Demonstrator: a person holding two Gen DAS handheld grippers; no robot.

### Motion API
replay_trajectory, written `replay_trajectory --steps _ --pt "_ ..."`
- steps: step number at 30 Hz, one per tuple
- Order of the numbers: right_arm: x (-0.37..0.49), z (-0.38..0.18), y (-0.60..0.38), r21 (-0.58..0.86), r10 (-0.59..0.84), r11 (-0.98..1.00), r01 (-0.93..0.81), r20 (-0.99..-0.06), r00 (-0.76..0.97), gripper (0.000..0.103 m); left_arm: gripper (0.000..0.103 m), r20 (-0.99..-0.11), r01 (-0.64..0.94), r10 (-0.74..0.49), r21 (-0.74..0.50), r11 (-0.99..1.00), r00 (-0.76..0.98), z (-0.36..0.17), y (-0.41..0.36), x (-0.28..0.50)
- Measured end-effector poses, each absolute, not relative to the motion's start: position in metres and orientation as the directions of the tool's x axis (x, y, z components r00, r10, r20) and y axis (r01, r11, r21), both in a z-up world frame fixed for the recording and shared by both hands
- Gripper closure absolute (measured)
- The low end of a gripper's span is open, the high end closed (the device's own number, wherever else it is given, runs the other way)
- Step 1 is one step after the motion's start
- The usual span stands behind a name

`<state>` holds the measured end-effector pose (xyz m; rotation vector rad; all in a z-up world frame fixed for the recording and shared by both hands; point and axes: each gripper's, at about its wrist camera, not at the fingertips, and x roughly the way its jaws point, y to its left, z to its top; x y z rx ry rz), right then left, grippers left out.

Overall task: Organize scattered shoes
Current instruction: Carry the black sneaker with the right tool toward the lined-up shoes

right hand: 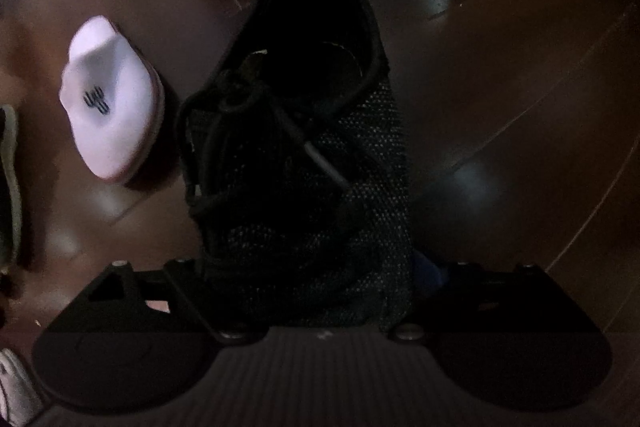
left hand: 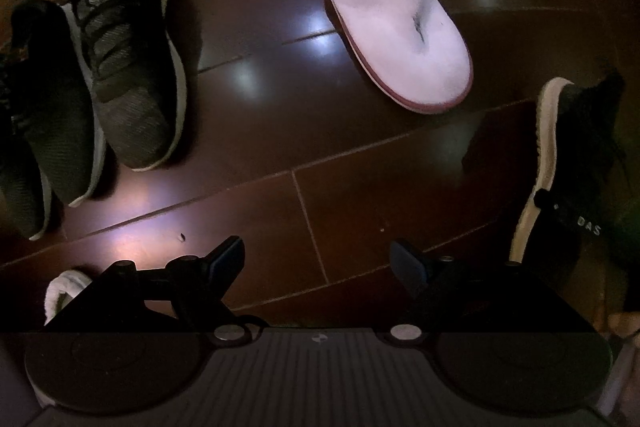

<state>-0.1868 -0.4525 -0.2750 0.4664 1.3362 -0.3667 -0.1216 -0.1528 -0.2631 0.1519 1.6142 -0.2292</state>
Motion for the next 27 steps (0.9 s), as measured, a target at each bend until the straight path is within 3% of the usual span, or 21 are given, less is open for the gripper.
replay_trajectory --steps 5,15,27 --pt "-0.192 -0.238 -0.457 0.123 0.004 0.871 0.475 -0.970 0.244 0.014 0.019 -0.997 0.197 -0.050 -0.060 0.979 -0.051 -0.258 -0.138 -0.110" --pt "-0.125 -0.196 -0.374 0.165 0.086 0.960 0.224 -0.941 0.327 0.014 0.019 -0.998 0.098 -0.053 -0.054 0.994 -0.018 -0.247 -0.093 -0.080" --pt "-0.030 -0.225 -0.272 0.167 0.154 0.986 0.012 -0.932 0.328 0.014 0.019 -1.000 -0.086 -0.017 -0.017 0.996 -0.006 -0.243 -0.016 -0.036"
